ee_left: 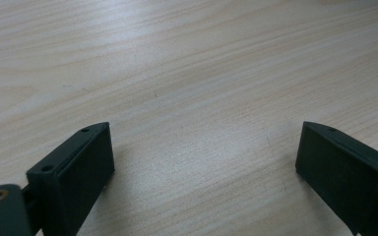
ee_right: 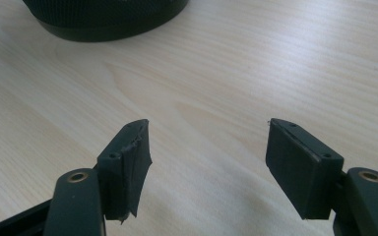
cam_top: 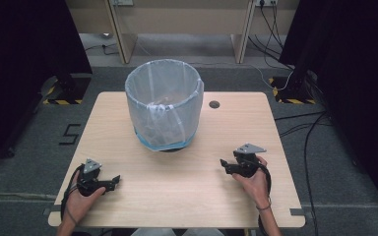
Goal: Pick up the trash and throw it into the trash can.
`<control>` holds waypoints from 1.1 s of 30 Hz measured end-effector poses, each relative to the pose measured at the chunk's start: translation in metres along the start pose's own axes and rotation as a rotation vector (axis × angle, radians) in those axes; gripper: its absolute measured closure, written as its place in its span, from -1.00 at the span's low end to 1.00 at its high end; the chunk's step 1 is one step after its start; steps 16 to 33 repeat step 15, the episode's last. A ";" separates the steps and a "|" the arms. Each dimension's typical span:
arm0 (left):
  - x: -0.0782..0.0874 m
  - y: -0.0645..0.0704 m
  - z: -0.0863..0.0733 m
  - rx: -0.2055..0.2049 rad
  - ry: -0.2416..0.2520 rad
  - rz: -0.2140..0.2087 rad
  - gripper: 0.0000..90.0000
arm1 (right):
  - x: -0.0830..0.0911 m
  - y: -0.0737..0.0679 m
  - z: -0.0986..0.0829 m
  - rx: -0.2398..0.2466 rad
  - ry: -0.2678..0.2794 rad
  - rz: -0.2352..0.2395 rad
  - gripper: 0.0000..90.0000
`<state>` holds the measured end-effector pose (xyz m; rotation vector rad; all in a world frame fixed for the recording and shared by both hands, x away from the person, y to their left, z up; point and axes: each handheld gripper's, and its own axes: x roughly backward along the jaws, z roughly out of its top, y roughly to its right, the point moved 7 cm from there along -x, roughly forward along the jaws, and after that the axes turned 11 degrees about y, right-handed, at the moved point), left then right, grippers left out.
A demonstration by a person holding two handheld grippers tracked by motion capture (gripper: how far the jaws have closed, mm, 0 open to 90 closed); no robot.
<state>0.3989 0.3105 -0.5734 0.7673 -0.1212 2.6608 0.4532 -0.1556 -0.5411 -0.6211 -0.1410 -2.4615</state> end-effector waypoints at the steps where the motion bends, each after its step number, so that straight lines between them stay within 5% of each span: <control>1: 0.000 0.000 0.000 0.000 0.000 0.000 -0.85 | 0.000 0.000 0.000 0.000 0.000 0.000 -0.27; 14: 0.000 0.000 0.000 0.000 0.000 0.000 -0.85 | 0.000 0.001 -0.022 0.024 -0.082 -0.028 -0.37; 33: 0.000 0.000 0.000 0.000 0.000 0.000 -0.85 | 0.000 0.002 -0.023 0.021 -0.084 -0.029 -0.38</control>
